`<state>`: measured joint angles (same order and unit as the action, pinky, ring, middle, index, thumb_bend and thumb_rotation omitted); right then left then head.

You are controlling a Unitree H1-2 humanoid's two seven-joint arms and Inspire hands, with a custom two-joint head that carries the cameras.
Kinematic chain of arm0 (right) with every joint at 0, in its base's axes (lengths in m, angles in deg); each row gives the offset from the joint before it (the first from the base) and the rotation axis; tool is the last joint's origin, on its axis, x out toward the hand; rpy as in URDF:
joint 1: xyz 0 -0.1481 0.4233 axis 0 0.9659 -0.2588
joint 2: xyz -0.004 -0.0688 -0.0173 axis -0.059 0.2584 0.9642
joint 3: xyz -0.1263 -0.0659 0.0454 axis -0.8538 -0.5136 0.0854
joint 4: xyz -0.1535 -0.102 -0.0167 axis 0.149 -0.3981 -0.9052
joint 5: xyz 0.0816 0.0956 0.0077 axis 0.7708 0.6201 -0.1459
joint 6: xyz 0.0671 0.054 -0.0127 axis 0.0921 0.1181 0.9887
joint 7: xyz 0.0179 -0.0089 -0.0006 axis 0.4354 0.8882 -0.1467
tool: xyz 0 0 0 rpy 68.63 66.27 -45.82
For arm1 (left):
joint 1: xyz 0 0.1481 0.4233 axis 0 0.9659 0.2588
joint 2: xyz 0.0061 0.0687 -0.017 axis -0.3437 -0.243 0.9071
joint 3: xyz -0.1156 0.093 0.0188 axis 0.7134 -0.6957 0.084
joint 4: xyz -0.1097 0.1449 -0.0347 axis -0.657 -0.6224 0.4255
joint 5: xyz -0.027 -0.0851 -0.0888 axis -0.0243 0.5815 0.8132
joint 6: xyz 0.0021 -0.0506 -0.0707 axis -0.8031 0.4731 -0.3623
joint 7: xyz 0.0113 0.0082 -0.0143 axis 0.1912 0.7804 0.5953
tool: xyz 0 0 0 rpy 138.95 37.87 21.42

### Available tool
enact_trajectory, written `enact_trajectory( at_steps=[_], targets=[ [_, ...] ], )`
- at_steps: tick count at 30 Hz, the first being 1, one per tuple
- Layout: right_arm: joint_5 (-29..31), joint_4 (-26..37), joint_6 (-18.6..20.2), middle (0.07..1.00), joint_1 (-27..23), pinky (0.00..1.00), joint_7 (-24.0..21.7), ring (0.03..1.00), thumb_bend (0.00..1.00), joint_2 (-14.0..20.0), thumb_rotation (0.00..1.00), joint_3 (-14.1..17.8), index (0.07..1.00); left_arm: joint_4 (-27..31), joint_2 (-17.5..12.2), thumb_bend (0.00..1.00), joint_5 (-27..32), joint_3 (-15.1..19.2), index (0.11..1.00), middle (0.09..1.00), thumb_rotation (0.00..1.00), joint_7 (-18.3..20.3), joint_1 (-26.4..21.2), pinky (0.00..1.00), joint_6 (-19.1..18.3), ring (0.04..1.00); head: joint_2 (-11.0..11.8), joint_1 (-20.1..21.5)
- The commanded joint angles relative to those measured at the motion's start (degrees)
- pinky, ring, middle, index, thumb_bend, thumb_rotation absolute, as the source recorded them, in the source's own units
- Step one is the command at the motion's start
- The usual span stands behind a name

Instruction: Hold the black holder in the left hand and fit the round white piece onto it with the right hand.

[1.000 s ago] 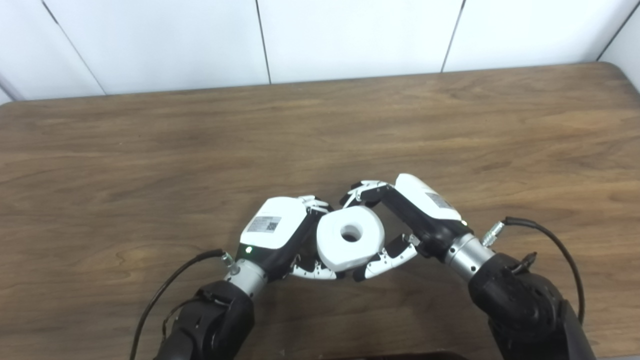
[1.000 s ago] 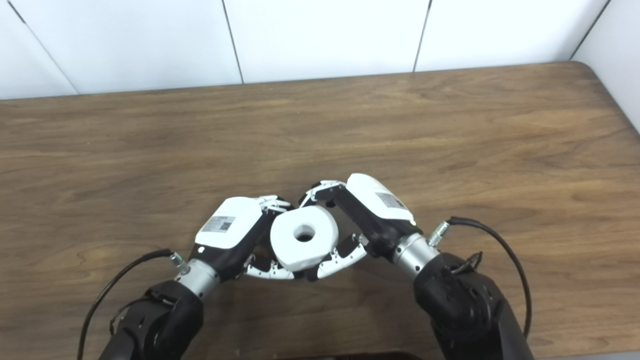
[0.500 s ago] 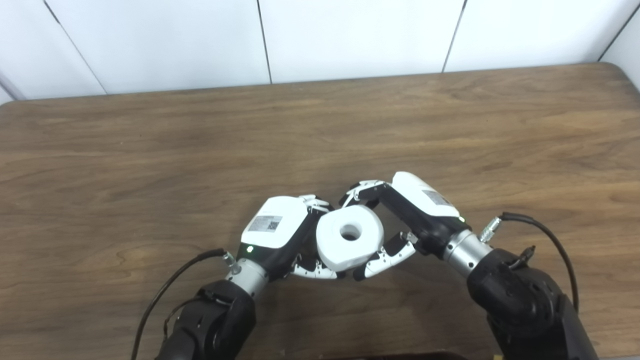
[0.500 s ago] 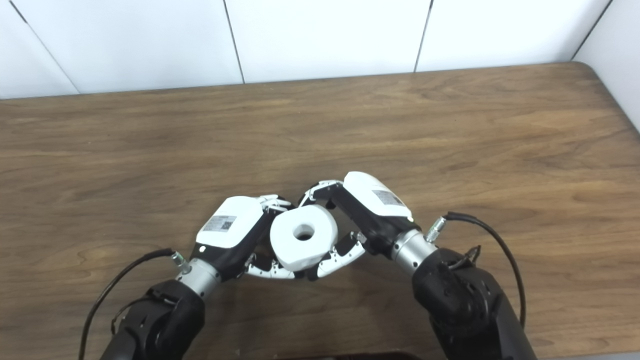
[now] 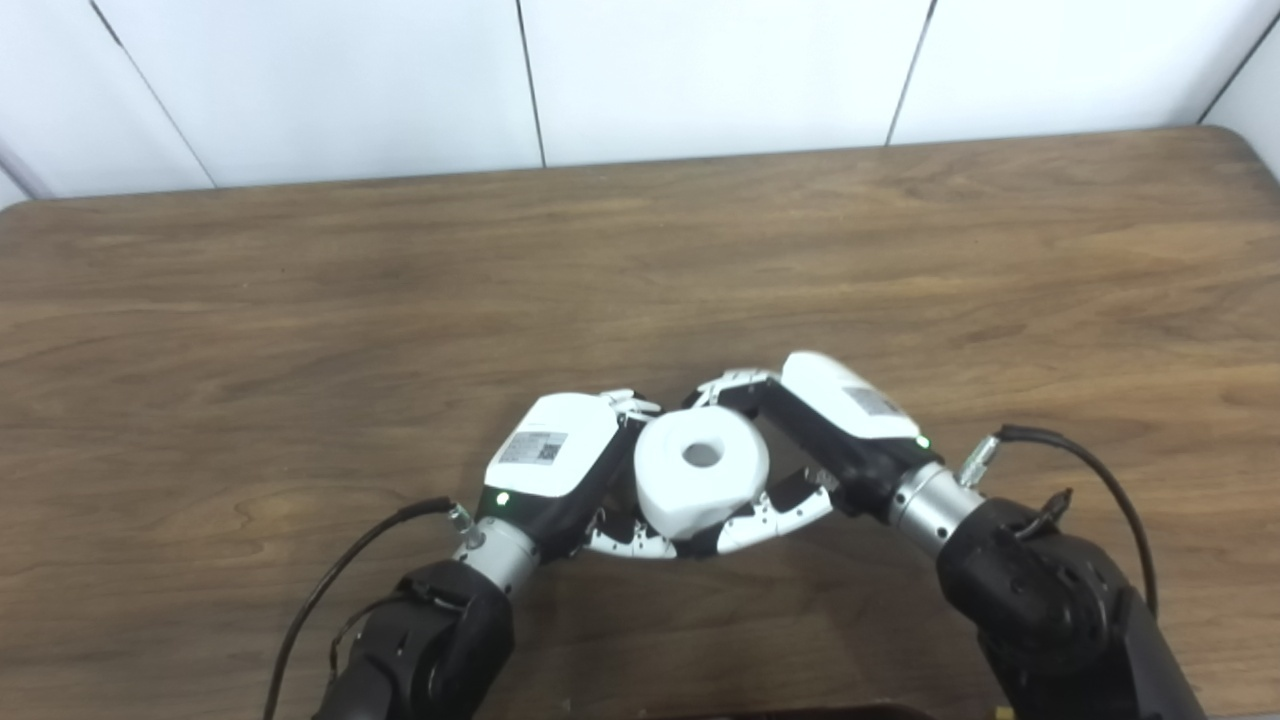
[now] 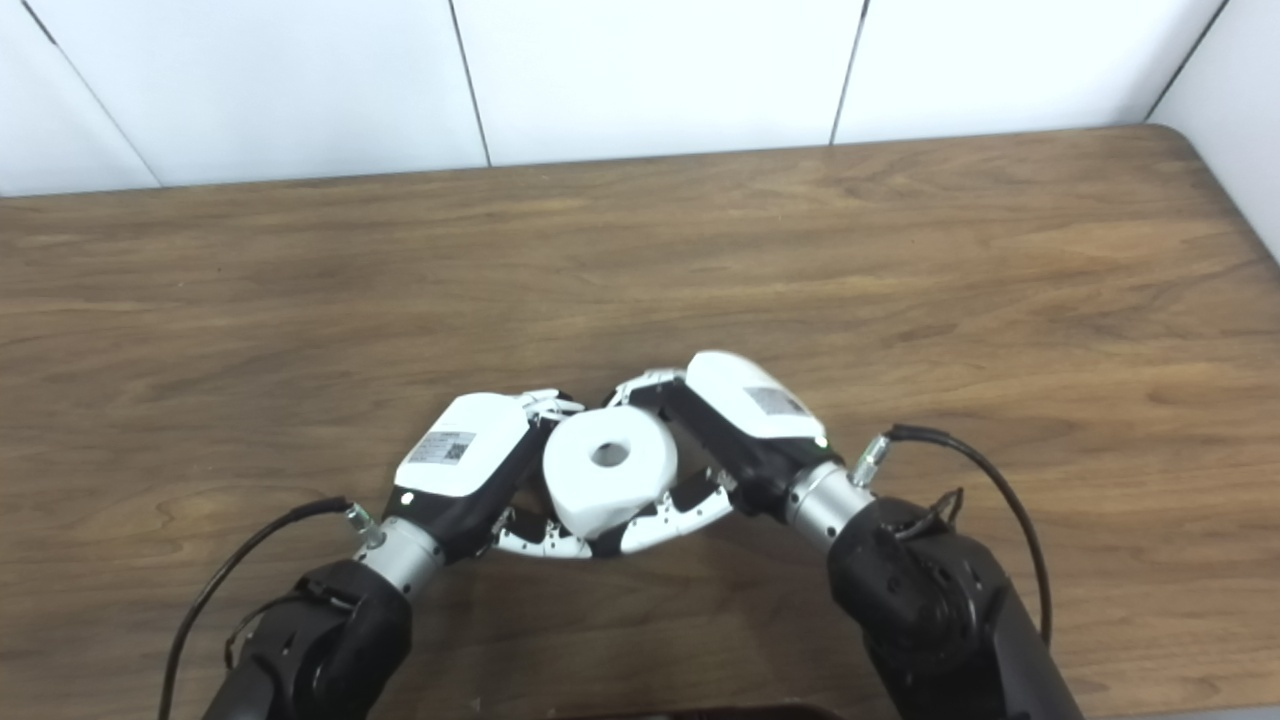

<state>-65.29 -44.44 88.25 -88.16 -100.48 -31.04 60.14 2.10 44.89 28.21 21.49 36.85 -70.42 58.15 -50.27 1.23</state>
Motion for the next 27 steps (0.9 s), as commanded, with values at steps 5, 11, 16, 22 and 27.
enact_trajectory(
  at_steps=[5,11,16,22,27],
  targets=[
    [-2.0,0.6,0.7,0.971,-1.3,0.95,-3.1,0.997,1.0,0.8,0.55,-0.7,0.96,-0.9,-0.3,0.52,0.1,-1.2,0.486,0.797,0.05,2.9,0.8,0.82,0.1,0.871,0.1,0.1],
    [-1.7,0.3,0.8,0.981,-1.0,0.96,-2.6,1.0,1.0,0.9,0.53,-0.3,0.998,-1.1,-0.4,0.52,0.1,-1.3,0.486,0.799,0.05,3.3,0.7,0.83,0.0,0.873,0.2,0.2],
    [-2.0,0.0,0.0,0.976,-1.0,0.96,-2.8,1.0,0.97,1.7,0.53,-0.6,1.0,-1.3,-0.2,0.52,-0.1,-1.3,0.486,0.799,0.05,3.5,0.7,0.83,-0.3,0.875,0.3,0.2],
    [-1.6,0.7,0.8,0.97,-1.4,0.97,-3.3,1.0,0.97,2.1,0.53,-0.4,1.0,-1.4,-0.2,0.52,0.0,-1.3,0.486,0.798,0.05,3.4,0.7,0.82,-0.3,0.874,0.2,0.1],
    [-1.7,2.8,1.5,0.962,-3.0,0.97,-5.2,1.0,0.98,2.6,0.51,-0.2,0.999,-1.4,-0.2,0.52,-0.3,-1.4,0.486,0.797,0.05,3.7,0.6,0.83,-0.5,0.873,0.3,0.0]
  ],
)
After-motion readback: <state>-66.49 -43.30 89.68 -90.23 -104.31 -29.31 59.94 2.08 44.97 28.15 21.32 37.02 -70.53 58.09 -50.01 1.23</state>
